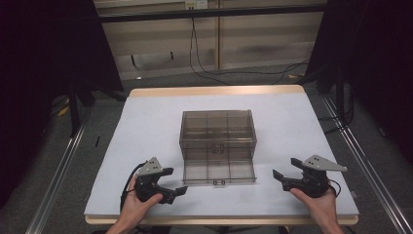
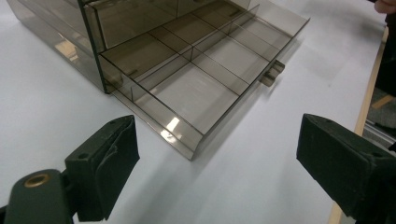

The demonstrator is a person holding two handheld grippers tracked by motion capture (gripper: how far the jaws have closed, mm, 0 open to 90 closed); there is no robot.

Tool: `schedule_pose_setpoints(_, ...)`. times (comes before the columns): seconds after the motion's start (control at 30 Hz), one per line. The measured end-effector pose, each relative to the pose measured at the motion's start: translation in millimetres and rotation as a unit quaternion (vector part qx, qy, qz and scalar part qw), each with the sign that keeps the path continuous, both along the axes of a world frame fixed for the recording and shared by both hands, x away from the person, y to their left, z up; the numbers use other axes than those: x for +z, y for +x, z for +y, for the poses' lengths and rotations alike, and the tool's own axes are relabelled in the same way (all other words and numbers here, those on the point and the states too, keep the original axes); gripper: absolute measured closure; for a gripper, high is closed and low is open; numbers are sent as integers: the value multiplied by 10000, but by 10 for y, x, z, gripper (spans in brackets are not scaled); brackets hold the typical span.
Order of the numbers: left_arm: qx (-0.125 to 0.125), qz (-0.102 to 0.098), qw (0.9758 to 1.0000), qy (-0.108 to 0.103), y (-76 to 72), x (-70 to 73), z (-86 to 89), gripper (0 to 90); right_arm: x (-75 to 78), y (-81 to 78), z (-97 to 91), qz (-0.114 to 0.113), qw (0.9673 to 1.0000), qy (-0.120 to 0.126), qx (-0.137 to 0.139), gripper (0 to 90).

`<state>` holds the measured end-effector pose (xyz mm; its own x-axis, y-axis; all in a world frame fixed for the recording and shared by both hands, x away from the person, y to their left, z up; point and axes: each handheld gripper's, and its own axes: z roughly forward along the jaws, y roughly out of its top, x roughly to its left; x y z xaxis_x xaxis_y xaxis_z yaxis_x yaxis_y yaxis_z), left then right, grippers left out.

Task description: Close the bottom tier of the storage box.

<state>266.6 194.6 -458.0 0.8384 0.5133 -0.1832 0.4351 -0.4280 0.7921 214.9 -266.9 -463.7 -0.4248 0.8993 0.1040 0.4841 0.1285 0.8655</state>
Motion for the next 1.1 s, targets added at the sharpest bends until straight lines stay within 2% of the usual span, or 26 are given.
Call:
schedule_pose_setpoints(0.1, -33, -5, 10000, -79, 6, 4, 8, 123, -9, -7, -28, 54, 10000, 6, 23, 204)
schedule_pose_setpoints(0.17, -17, 9, 10000, -64, 7, 8, 16, 118, -9, -11, -43, 91, 9999, 66, -2, 212)
schedule_pose_setpoints(0.33, -43, 27, 10000, -43, 7, 3, 9, 122, -17, -3, -44, 147, 9999, 32, -5, 212)
schedule_pose_setpoints(0.37, -42, 13, 10000, 35, 1, 7, 7, 132, -22, 0, -26, 192, 9998, 13, 2, 212)
schedule_pose_setpoints(0.43, -95, 82, 9999, 61, 2, -3, -2, 134, -22, 2, -22, 193, 9998, 2, 36, 214)
schedule_pose_setpoints(0.57, -134, 61, 9999, -9, -20, 3, -30, 155, -12, 1, -13, 167, 9999, 8, 36, 221)
schedule_pose_setpoints(0.7, -260, 73, 9996, 63, -58, 13, -81, 190, -10, 1, -13, 176, 9998, 13, 55, 227)
schedule_pose_setpoints(0.73, -327, 94, 9993, 119, -65, 14, -96, 218, -12, 5, -10, 194, 9998, 55, 70, 227)
schedule_pose_setpoints(0.8, -429, 86, 9989, 163, -103, 21, -132, 299, -26, 17, -9, 253, 9996, -41, 111, 227)
schedule_pose_setpoints(0.9, -467, 94, 9987, 180, -117, 30, -150, 345, -28, 18, -3, 260, 9996, -58, 122, 227)
schedule_pose_setpoints(0.97, -524, 92, 9986, 49, -140, 53, -174, 361, -28, 17, 22, 268, 9995, -39, 166, 227)
schedule_pose_setpoints(1.03, -573, 24, 9984, 18, -154, 80, -180, 431, -30, 17, 32, 279, 9994, -80, 199, 227)
schedule_pose_setpoints(1.1, -565, -12, 9984, 61, -165, 91, -188, 453, -29, 17, 44, 281, 9994, -61, 214, 227)
